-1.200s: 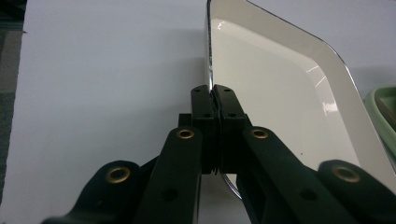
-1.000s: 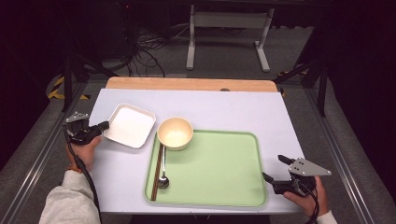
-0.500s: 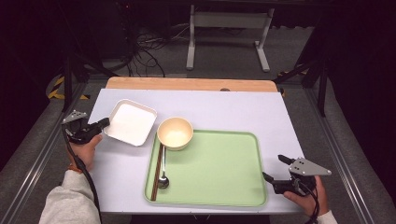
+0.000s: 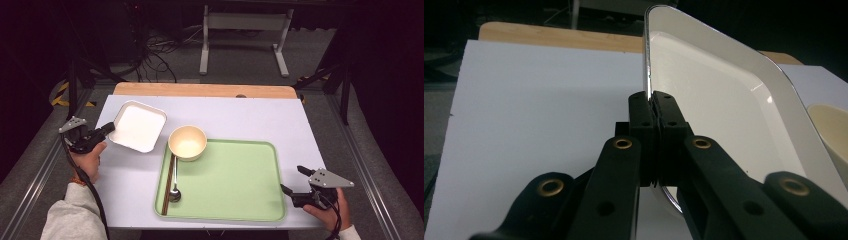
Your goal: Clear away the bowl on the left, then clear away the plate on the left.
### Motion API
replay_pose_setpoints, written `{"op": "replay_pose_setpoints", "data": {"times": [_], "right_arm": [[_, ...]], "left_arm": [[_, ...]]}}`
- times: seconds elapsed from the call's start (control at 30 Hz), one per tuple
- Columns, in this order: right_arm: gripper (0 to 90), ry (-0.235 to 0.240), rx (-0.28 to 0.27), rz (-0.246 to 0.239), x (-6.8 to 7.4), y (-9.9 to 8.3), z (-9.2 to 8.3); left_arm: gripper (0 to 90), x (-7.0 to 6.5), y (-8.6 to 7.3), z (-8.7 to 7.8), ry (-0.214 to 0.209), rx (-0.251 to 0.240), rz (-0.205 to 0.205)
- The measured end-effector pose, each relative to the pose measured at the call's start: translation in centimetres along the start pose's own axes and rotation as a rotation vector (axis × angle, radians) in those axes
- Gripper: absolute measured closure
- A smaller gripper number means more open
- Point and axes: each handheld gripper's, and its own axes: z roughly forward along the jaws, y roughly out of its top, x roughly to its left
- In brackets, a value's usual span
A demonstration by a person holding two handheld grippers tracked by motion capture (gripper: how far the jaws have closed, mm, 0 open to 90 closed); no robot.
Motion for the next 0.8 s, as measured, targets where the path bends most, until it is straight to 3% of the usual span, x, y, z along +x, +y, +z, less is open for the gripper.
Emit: {"op": "replay_pose_setpoints", "data": {"times": [0.37,0.8], "right_arm": [[14.6,0.007,-0.007,0.003,0.2,0.0,-0.1],[14.7,0.010,-0.005,-0.004,0.3,-0.1,-0.1]], "left_arm": [[89.0,-0.8,0.7,-0.9,-0.031,-0.058,-0.007],[89.0,-2.5,1.9,-1.3,-0.098,-0.109,0.011]]}}
